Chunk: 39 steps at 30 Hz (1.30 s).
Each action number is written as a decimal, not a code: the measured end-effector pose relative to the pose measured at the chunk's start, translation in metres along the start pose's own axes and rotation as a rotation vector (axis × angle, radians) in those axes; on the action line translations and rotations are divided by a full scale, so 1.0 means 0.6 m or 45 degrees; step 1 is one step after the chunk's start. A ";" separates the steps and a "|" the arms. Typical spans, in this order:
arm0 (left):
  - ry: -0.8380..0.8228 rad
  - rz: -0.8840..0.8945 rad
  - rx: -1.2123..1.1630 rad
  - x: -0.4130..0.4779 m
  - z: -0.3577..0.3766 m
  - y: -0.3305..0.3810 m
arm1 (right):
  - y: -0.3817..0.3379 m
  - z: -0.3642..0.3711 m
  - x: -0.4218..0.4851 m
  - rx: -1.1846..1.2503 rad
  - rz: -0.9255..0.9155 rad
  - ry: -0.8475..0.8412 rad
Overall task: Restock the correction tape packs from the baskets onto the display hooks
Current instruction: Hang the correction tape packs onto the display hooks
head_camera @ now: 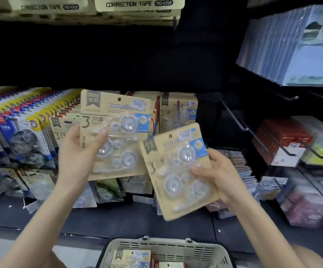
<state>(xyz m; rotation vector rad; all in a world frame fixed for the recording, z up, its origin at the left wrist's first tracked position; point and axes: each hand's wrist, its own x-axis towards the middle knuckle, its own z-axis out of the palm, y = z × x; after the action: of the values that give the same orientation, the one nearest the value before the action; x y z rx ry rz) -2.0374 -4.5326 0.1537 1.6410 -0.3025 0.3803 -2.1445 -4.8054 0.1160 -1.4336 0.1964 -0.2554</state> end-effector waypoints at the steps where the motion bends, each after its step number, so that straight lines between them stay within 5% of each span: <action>1: 0.021 0.012 0.002 0.007 -0.008 0.000 | 0.006 -0.013 -0.005 -0.068 0.003 0.000; 17: -0.011 0.130 -0.008 0.040 0.010 0.005 | 0.038 -0.013 0.059 -0.102 -0.215 0.229; 27: -0.065 0.121 -0.035 0.052 0.030 0.004 | 0.066 -0.020 0.133 0.004 -0.137 0.156; 35: -0.075 0.076 -0.124 0.074 0.052 0.005 | 0.065 -0.007 0.284 0.136 -0.075 0.326; 39: -0.072 0.078 -0.113 0.078 0.057 0.003 | 0.066 -0.008 0.331 -0.087 -0.059 0.403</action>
<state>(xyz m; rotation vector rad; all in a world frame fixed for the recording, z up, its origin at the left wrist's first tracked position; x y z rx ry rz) -1.9929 -4.5654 0.1719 1.5596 -0.4073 0.3622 -1.9535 -4.8630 0.0797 -1.4612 0.4333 -0.5185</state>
